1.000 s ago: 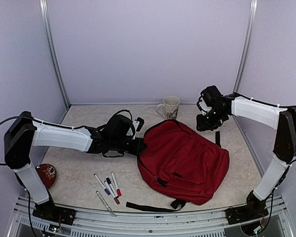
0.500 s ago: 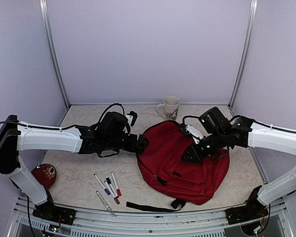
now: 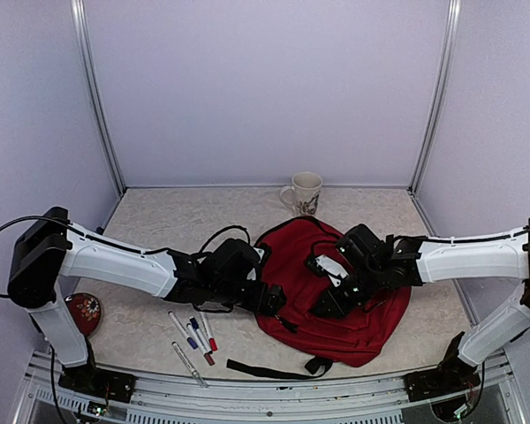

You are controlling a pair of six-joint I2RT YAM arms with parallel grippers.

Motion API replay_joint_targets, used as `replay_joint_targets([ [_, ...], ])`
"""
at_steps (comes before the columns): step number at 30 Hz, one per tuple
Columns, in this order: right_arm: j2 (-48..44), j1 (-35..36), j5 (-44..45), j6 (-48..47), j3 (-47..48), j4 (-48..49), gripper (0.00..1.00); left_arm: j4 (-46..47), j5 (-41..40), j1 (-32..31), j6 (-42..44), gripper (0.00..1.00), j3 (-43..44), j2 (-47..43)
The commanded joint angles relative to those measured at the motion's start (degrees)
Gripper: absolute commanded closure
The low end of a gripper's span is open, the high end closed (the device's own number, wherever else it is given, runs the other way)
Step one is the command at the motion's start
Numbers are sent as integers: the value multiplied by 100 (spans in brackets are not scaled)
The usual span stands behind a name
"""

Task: Pack the student bag
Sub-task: Rotate the student bag at the center of the board, then pick up the lower front pocket of the student bag, then unzip the lower front pocket of the student bag.

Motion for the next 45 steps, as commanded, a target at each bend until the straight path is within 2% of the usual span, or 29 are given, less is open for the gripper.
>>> replay_joint_targets([
  [1, 281, 124, 164, -16, -73, 371, 68, -47, -238, -104, -320, 1, -19, -237],
  [6, 494, 193, 476, -44, -107, 240, 68, 26, -417, -264, -541, 1, -291, -583],
  [11, 779, 275, 702, -46, -51, 439, 68, 117, -605, -196, -1004, 1, -552, -403],
  [17, 959, 276, 598, -14, 179, 580, 84, 1022, 1, -77, -1109, 1, -619, 27],
  [20, 859, 279, 511, 38, 112, 674, 94, 1487, 324, -12, -1240, 5, -761, 140],
  [22, 795, 273, 464, 72, 55, 704, 100, 1565, 454, 22, -1222, 12, -744, 249],
  [24, 722, 278, 441, 89, 37, 673, 100, 1600, 583, 36, -1183, 27, -689, 349],
  [31, 337, 279, 860, 108, 237, 132, 100, 1601, 560, 53, -1157, 97, -704, 368],
  [32, 286, 279, 1026, 121, 274, 12, 100, 1542, 505, 62, -1141, 100, -704, 353],
  [41, 178, 189, 2262, 125, 495, -916, 100, 1174, 224, 55, -944, 100, -693, 233],
  [43, 204, 167, 2277, 58, 537, -1002, 100, 1124, 180, 39, -909, 100, -664, 228],
  [45, 255, 153, 1875, -122, 547, -940, 100, 1099, 165, 23, -890, 100, -645, 228],
])
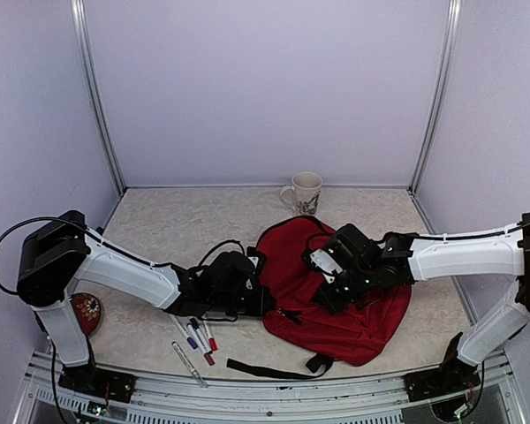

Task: Pack the student bag
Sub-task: Unzip the lower front pocket of the student bag.

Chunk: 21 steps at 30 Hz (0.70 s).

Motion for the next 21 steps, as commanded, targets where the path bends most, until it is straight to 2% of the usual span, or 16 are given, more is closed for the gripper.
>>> replay_joint_targets([
  [1, 40, -110, 27, -271, 118, -566, 100, -459, -243, -29, 190, 100, 30, -83],
  [8, 279, -86, -885, -328, 207, -276, 91, -592, -338, -94, 265, 100, 120, -54],
  [12, -33, -70, -2108, -445, 92, 310, 82, -622, -349, -104, 294, 100, 134, -39],
  [14, -133, -64, -2426, -422, 51, 429, 78, -643, -368, -103, 318, 100, 142, -38],
  [17, -303, -72, -2253, -376, -15, 400, 75, -656, -389, -97, 334, 100, 158, -39],
  [21, -444, -149, -1437, -276, -26, 77, 71, -671, -391, -104, 362, 100, 174, -41],
])
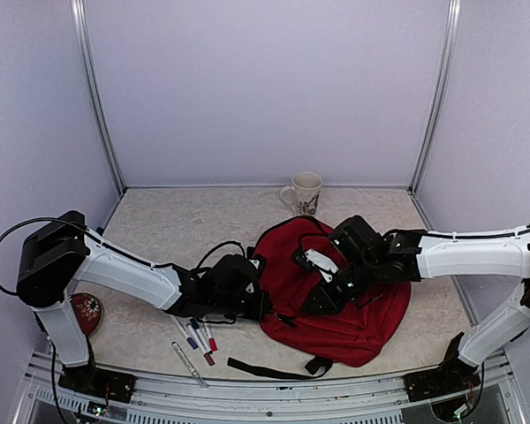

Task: Pack the student bag
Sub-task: Unzip the lower front pocket of the student bag.

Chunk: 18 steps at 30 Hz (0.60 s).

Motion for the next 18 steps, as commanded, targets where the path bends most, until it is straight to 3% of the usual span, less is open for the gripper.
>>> replay_joint_targets([
  [1, -212, -144, 662, 126, -70, -228, 72, -256, -127, -18, 123, 100, 96, -38],
  [6, -36, -434, 1145, 334, -150, -410, 78, -256, -130, -31, 122, 100, 92, -42],
  [18, 210, -267, 1102, 305, -789, 356, 80, -234, -126, -43, 172, 100, 110, -71],
])
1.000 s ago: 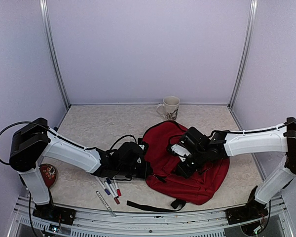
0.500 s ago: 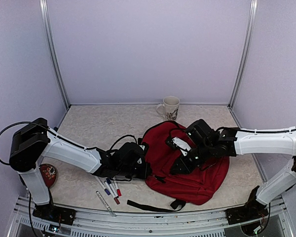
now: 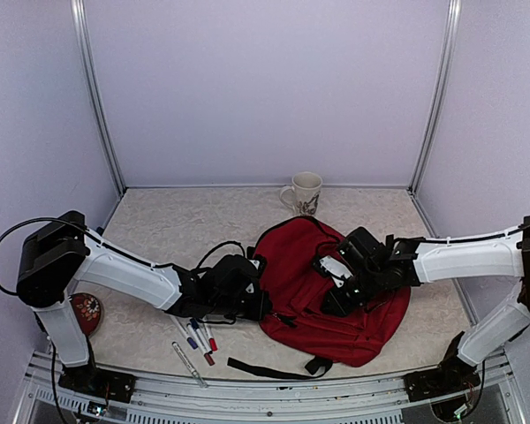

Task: Pack the student bag
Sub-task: Unzip the lower front pocket of the student bag.

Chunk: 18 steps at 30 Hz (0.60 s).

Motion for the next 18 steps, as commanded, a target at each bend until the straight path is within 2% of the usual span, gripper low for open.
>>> replay_joint_targets([
  [1, 142, 118, 194, 41, -246, 351, 80, -195, -87, -29, 147, 100, 105, -72],
  [9, -145, 522, -90, -63, -380, 862, 73, -232, -110, -39, 219, 100, 204, -38],
  [18, 183, 540, 407, 66, -264, 933, 73, -270, -82, -45, 263, 100, 281, 12],
])
